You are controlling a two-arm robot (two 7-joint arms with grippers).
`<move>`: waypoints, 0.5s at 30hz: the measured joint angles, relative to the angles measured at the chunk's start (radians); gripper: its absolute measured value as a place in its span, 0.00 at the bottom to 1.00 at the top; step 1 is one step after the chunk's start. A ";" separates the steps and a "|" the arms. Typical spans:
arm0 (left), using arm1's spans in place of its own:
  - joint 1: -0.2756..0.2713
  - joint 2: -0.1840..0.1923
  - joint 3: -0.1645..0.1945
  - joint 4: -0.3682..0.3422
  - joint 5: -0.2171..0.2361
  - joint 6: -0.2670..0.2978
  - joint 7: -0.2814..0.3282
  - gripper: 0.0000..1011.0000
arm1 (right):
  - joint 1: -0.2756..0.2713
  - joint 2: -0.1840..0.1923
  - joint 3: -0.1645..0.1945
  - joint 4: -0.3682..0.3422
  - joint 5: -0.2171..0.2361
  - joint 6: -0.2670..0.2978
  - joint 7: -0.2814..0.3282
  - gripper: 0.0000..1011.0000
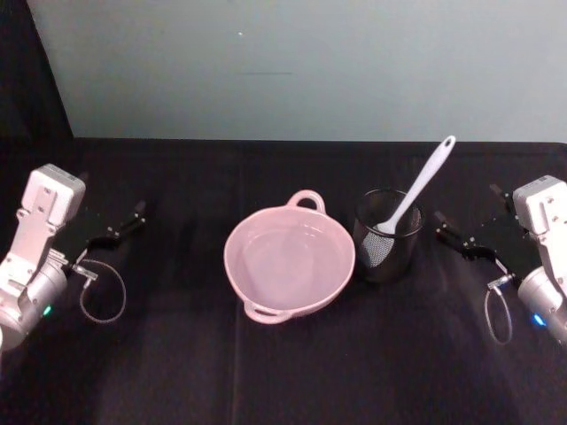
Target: Use the one hand to pick up the spoon and stir the clear water in the bowl.
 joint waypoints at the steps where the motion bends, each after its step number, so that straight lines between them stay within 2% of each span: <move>1: 0.000 0.000 0.000 0.000 0.000 0.000 0.000 1.00 | 0.000 0.000 0.000 0.000 0.000 0.000 0.000 0.99; 15: 0.000 0.000 0.000 0.000 0.000 0.000 0.000 1.00 | 0.000 0.000 0.000 0.000 0.000 0.000 0.000 0.99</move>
